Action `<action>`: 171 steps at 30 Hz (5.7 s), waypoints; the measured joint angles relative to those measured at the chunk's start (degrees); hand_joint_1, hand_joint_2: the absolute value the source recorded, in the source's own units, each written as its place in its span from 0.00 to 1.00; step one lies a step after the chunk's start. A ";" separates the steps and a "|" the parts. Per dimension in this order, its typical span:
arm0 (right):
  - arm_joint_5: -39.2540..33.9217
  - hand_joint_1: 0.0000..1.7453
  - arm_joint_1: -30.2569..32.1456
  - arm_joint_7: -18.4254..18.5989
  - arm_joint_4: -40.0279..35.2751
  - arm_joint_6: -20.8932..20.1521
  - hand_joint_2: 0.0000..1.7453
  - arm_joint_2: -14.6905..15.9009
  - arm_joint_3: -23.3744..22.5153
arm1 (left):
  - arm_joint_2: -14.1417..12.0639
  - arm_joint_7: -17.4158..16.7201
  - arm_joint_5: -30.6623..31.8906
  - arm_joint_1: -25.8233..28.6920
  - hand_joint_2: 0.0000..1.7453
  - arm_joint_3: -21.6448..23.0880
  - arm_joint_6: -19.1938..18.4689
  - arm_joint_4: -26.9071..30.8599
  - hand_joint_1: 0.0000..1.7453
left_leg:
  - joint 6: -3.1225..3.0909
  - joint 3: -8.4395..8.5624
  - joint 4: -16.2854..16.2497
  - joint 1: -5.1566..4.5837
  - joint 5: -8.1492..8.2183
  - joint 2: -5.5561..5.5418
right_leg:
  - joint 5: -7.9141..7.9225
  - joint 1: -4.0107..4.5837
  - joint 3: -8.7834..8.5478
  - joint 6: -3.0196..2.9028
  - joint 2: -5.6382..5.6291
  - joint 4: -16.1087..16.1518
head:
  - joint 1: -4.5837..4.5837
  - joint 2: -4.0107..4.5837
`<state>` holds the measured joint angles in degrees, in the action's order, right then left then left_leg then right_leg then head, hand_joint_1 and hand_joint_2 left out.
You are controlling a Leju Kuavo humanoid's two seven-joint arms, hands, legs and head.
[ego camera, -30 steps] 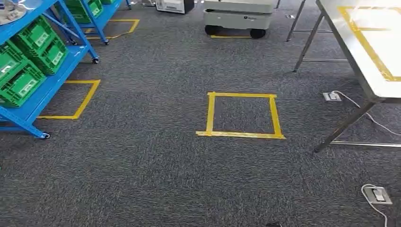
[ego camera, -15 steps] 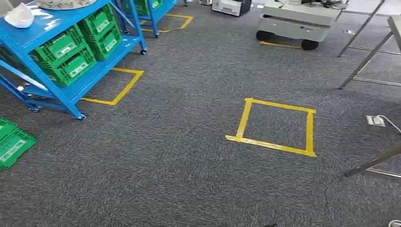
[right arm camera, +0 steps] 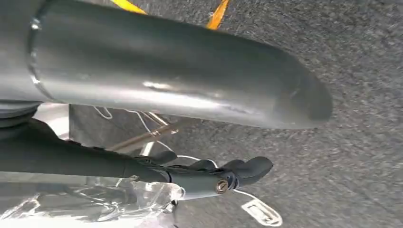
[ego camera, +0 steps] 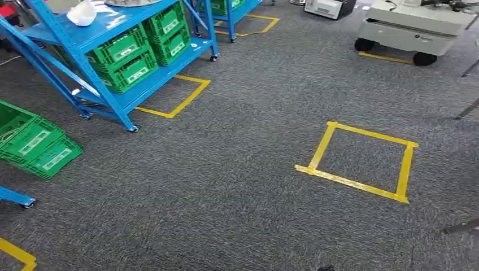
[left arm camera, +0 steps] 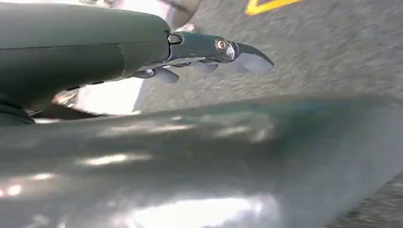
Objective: Take the parts from the cabinet and place them on the table.
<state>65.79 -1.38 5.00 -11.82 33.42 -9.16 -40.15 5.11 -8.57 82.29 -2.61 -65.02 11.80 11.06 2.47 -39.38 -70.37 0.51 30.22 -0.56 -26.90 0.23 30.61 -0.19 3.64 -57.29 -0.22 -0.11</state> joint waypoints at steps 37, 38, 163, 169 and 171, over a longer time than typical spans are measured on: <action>1.57 0.00 -0.20 0.04 0.02 -0.35 0.00 0.09 -0.04 | -0.18 -0.15 -0.72 -0.82 0.00 -0.04 -0.11 0.00 0.00 | -0.17 7.27 13.37 0.44 -5.06 5.19 | -1.59 0.42 -0.28 1.55 2.70 -0.65 | 0.23 0.00; 1.57 0.00 -0.35 0.04 0.02 -0.35 0.00 0.09 -0.04 | -0.15 -0.15 -0.72 -0.62 0.00 -0.04 -0.07 0.00 0.00 | -0.61 7.17 13.38 0.21 -4.85 4.51 | -1.70 0.41 -0.68 1.72 3.36 -0.32 | 0.68 0.00; 1.81 0.00 -0.86 -1.70 0.37 -0.98 0.00 -0.28 0.00 | 0.11 11.55 -5.31 -0.28 0.00 -2.95 -1.48 0.00 0.00 | -2.19 6.00 13.47 0.06 -5.97 2.08 | -1.42 0.53 -0.51 1.76 3.39 -0.58 | 2.93 0.00; 0.72 0.00 -0.22 -2.08 0.39 -0.83 0.00 -0.42 -0.61 | 0.24 22.65 -9.84 -0.72 0.00 -5.62 -0.74 0.02 0.00 | -3.06 5.62 13.44 0.01 -6.27 -1.80 | -9.83 0.13 8.01 2.38 -3.42 -18.63 | 3.48 0.00; 0.33 0.00 -0.23 -2.12 0.39 -0.70 0.00 -0.48 -0.96 | 0.24 25.45 -10.98 -0.67 0.00 -6.43 0.97 0.02 0.00 | -3.01 5.75 13.42 0.04 -6.30 -3.48 | -5.06 0.11 5.24 2.06 -3.81 -11.98 | 3.47 0.00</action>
<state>66.12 -1.61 2.89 -11.43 32.72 -9.64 -41.11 5.36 16.88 71.32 -3.28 -71.45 12.77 11.08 -0.55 -33.63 -56.95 0.55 23.92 -4.04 -31.96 0.35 35.85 1.87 -0.17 -69.26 3.26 -0.11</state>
